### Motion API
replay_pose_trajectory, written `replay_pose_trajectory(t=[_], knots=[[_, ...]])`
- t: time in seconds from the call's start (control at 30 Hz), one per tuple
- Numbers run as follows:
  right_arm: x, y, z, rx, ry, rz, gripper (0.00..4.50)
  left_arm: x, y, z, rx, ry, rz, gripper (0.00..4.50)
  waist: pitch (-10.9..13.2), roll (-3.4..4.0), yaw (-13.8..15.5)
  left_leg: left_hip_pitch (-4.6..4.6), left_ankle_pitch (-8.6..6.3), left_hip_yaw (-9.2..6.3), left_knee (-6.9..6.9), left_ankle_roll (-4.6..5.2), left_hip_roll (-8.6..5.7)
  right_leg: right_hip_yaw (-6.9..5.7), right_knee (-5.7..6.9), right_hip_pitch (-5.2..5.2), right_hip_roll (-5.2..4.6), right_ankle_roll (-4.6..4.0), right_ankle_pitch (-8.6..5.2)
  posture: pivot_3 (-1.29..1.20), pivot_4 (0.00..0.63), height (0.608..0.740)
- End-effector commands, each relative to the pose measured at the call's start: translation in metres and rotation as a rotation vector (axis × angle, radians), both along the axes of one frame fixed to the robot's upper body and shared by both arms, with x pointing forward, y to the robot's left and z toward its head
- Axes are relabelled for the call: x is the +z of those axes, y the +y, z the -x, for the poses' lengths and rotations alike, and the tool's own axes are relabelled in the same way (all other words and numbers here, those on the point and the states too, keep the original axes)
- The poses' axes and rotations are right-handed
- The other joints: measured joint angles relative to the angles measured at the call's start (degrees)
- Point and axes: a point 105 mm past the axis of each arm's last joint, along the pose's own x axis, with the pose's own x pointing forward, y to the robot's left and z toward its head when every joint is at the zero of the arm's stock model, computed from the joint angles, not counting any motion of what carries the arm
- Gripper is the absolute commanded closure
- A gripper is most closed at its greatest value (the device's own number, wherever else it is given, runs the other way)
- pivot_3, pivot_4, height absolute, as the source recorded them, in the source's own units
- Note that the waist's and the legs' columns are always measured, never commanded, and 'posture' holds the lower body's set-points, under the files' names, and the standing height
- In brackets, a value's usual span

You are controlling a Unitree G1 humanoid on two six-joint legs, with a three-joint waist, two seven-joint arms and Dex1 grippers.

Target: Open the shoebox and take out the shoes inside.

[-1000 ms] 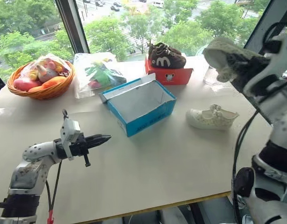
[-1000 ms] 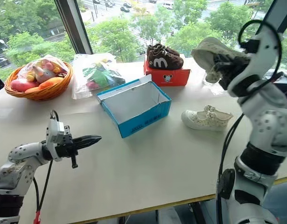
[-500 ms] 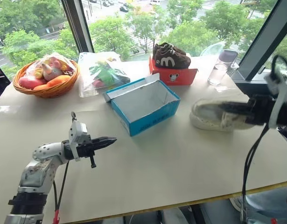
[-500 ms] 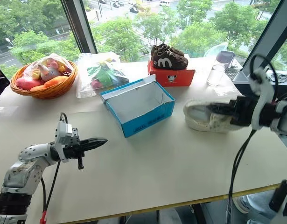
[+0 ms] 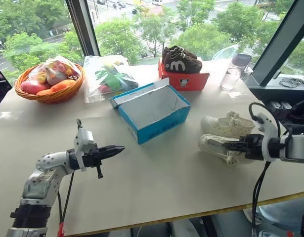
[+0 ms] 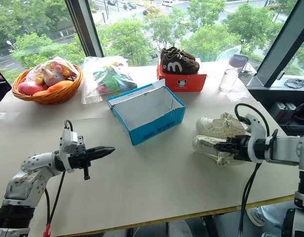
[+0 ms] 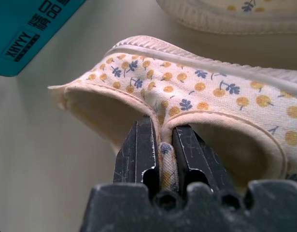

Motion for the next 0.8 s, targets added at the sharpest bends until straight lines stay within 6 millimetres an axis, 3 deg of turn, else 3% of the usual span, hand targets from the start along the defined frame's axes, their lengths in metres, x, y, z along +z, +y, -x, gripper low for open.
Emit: replay_pose_trajectory(t=[0.03, 0.2, 0.33, 0.47, 0.7, 0.8], knots=[[-0.001, -0.011, -0.007, -0.044, -0.024, 0.050, 4.01, 0.010, -0.001, 0.003, -0.009, -0.051, -0.003, 4.50, 0.00, 0.00, 0.02, 0.00, 0.00, 0.00, 0.01, 0.00, 0.00, 0.00, 0.00, 0.00, 0.00, 0.00, 0.00, 0.00, 0.150, 0.740], [0.008, -0.025, -0.007, -0.053, -0.079, 0.149, 2.36, 0.011, 0.000, 0.002, -0.003, -0.053, -0.002, 4.50, 0.00, 0.00, 0.24, -0.01, 0.00, -0.01, 0.02, 0.00, -0.01, -0.01, -0.02, 0.02, 0.00, 0.02, 0.01, 0.00, 0.150, 0.740], [0.032, -0.031, -0.005, -0.004, -0.150, 0.190, 1.01, 0.011, 0.000, 0.001, -0.005, -0.054, -0.001, 4.50, 0.00, 0.00, 0.40, -0.05, 0.00, -0.01, 0.02, 0.00, -0.02, -0.02, -0.05, 0.00, -0.02, 0.03, 0.00, 0.00, 0.150, 0.740], [0.047, -0.039, -0.001, 0.025, -0.196, 0.243, 1.01, 0.011, -0.002, 0.001, -0.011, -0.053, 0.002, 4.50, 0.00, 0.00, 0.19, -0.02, 0.00, 0.00, 0.02, 0.00, -0.02, -0.02, -0.04, 0.00, -0.02, 0.03, 0.00, 0.00, 0.150, 0.740], [0.052, -0.035, 0.003, 0.071, -0.225, 0.261, 1.01, 0.010, -0.001, 0.001, -0.007, -0.051, -0.001, 4.50, 0.00, 0.00, -0.04, 0.01, 0.00, 0.02, 0.03, 0.00, -0.01, 0.01, 0.00, 0.00, -0.01, 0.04, 0.00, 0.00, 0.150, 0.740], [0.056, -0.044, 0.003, 0.042, -0.247, 0.287, 1.01, 0.010, 0.001, 0.002, 0.006, -0.054, -0.001, 4.50, 0.00, 0.00, 0.08, -0.01, 0.00, 0.01, 0.03, 0.00, -0.02, 0.00, -0.01, 0.00, -0.02, 0.04, 0.00, 0.00, 0.150, 0.740]])
